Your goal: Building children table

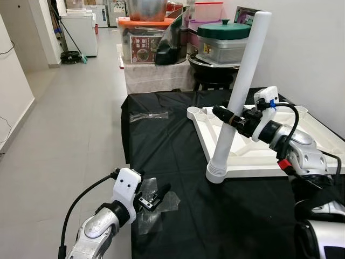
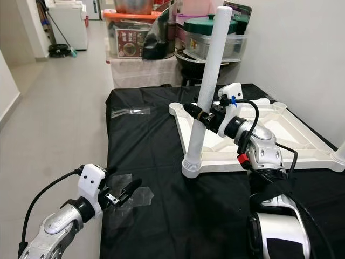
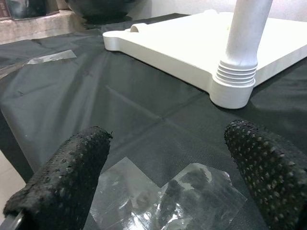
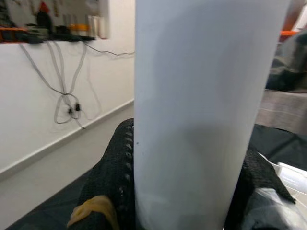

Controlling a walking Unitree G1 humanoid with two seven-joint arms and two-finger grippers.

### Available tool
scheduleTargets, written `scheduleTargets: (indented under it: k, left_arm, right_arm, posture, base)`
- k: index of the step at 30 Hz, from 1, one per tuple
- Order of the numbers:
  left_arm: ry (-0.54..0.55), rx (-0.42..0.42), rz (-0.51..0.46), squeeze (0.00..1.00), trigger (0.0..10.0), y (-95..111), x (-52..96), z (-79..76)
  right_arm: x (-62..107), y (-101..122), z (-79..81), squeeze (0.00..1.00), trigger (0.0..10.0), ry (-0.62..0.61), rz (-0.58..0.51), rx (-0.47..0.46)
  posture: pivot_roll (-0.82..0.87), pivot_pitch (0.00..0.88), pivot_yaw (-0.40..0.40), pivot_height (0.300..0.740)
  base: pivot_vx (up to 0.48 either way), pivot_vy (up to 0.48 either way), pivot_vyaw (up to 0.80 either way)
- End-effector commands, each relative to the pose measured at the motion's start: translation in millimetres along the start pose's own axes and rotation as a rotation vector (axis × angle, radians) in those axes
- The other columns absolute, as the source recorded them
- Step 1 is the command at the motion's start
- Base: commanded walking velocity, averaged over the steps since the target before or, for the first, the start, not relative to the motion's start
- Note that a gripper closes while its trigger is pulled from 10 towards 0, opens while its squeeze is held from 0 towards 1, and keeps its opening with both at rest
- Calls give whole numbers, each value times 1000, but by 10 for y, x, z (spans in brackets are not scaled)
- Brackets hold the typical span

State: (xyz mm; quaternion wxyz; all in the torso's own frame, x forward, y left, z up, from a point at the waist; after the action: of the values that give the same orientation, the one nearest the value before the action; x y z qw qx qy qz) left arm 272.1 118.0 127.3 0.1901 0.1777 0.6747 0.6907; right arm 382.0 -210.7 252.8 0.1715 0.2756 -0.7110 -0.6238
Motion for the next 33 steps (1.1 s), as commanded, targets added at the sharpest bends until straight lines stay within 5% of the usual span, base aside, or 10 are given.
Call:
scheduleTargets:
  k: [1, 5, 6, 11, 15, 25, 26, 29, 31, 33]
  left_arm:
    - [-11, 7, 17, 0, 10000, -25, 5, -10]
    - [-12, 9, 19, 0, 10000, -27, 11, -12]
    - [-16, 9, 24, 0, 10000, -32, 20, -16]
    - [-17, 10, 25, 0, 10000, -32, 20, -19]
    - [-21, 8, 26, 0, 10000, -23, 5, -20]
    - [-19, 21, 28, 0, 10000, -37, 8, -47]
    - [-21, 22, 29, 0, 10000, -39, 8, -54]
    - [-23, 24, 29, 0, 10000, -39, 9, -56]
    - [-21, 23, 30, 0, 10000, -37, 10, -40]
    - [-19, 22, 29, 0, 10000, -34, 10, -32]
  right_arm:
    - [9, -93, -82, 0, 0, -177, 106, 83]
    - [-15, -153, -91, 0, 0, -372, 136, 56]
    - [-85, -293, 192, 0, 0, -569, 160, -15]
    - [-110, -340, 357, 0, 0, -592, 161, -66]
    - [-215, -472, 914, 0, 0, -601, 221, -172]
    - [-256, -370, 847, 0, 0, -685, 228, -222]
    - [-296, -342, 870, 0, 10000, -643, 224, -236]
    - [-313, -270, 920, 0, 10000, -602, 203, -232]
    - [-218, -266, 872, 1000, 10000, -635, 204, -219]
    - [-166, -280, 824, 1000, 10000, -646, 211, -210]
  posture:
    - [74, 0, -58, 740]
    - [71, 0, -53, 740]
    - [70, 0, -47, 740]
    - [70, 0, -47, 740]
    - [71, 0, -47, 740]
    - [64, 0, -47, 740]
    - [63, 0, -47, 740]
    - [60, 0, -48, 740]
    - [61, 0, -50, 740]
    - [63, 0, -50, 740]
  base:
    - [0, 0, 0]
    - [0, 0, 0]
    - [0, 0, 0]
    - [0, 0, 0]
    - [0, 0, 0]
    - [0, 0, 0]
    - [0, 0, 0]
    - [0, 0, 0]
    - [0, 0, 0]
    - [0, 0, 0]
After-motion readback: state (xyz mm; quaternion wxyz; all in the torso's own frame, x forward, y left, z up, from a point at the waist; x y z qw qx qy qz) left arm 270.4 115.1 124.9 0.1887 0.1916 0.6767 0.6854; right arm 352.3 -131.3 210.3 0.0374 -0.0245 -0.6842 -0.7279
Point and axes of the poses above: a point about 5 cm out from each wrist's last joint towards the gripper, its own x axis pointing back from the gripper into the wrist, its own y axis along the axis of the wrist's last joint, z = x × y, the point moved 1 cm from there along -x, pointing out of the wrist towards the gripper, and after that the axes turned 3 degrees about x, right-handed, at the moved point
